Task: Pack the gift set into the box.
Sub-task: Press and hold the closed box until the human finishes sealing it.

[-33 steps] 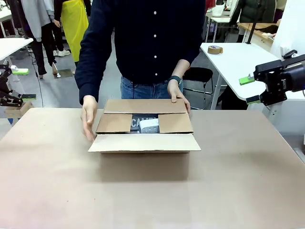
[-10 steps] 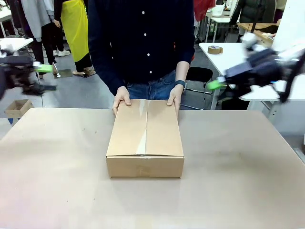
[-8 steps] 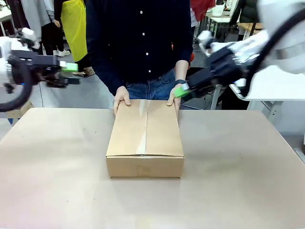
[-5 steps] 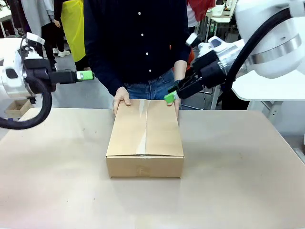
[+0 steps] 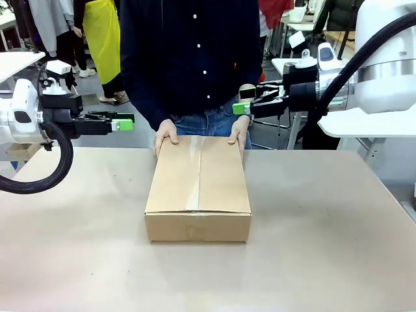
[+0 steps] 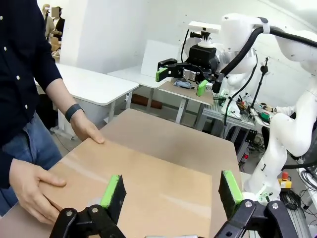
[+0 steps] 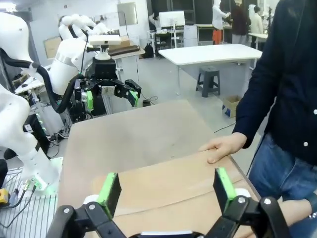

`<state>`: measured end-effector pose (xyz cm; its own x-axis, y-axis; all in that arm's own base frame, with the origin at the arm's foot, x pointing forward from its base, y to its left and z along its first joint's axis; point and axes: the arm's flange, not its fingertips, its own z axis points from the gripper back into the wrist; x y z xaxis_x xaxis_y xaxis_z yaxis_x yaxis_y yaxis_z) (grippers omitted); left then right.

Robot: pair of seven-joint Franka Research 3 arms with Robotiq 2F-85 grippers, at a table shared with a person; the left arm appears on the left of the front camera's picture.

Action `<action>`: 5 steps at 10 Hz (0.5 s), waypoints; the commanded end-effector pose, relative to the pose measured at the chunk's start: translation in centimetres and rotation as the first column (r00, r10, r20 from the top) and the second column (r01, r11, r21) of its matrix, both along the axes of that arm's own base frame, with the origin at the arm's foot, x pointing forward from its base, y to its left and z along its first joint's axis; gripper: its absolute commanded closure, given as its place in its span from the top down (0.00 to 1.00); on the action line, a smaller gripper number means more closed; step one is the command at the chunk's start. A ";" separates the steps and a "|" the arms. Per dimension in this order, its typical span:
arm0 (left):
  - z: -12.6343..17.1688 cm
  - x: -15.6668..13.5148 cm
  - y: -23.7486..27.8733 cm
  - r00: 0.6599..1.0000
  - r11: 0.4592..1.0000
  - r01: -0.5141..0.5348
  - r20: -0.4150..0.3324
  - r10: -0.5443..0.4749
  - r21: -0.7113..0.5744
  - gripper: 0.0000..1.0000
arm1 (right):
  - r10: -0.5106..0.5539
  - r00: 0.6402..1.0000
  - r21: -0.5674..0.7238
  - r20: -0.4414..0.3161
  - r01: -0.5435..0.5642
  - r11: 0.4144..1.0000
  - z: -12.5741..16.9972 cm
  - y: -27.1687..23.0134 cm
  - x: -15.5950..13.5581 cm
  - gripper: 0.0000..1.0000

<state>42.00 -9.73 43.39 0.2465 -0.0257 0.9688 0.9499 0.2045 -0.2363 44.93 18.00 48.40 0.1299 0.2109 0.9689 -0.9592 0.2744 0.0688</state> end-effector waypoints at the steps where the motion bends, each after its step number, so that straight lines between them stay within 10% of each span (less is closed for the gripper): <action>1: 0.3 0.1 0.3 1.000 1.000 -0.007 0.001 0.007 -0.030 1.00 | 0.001 1.000 -0.001 0.015 -0.001 1.000 0.9 -0.3 0.1 1.00; 3: 0.3 0.1 0.3 1.000 1.000 -0.007 0.001 0.007 -0.030 1.00 | -0.001 1.000 -0.002 0.005 0.001 1.000 0.2 -0.2 0.0 1.00; 5: -1.6 1.3 -1.0 0.992 0.999 0.027 0.120 -0.033 0.044 1.00 | 0.331 0.924 -0.056 0.194 -0.326 0.944 -3.6 3.4 2.5 1.00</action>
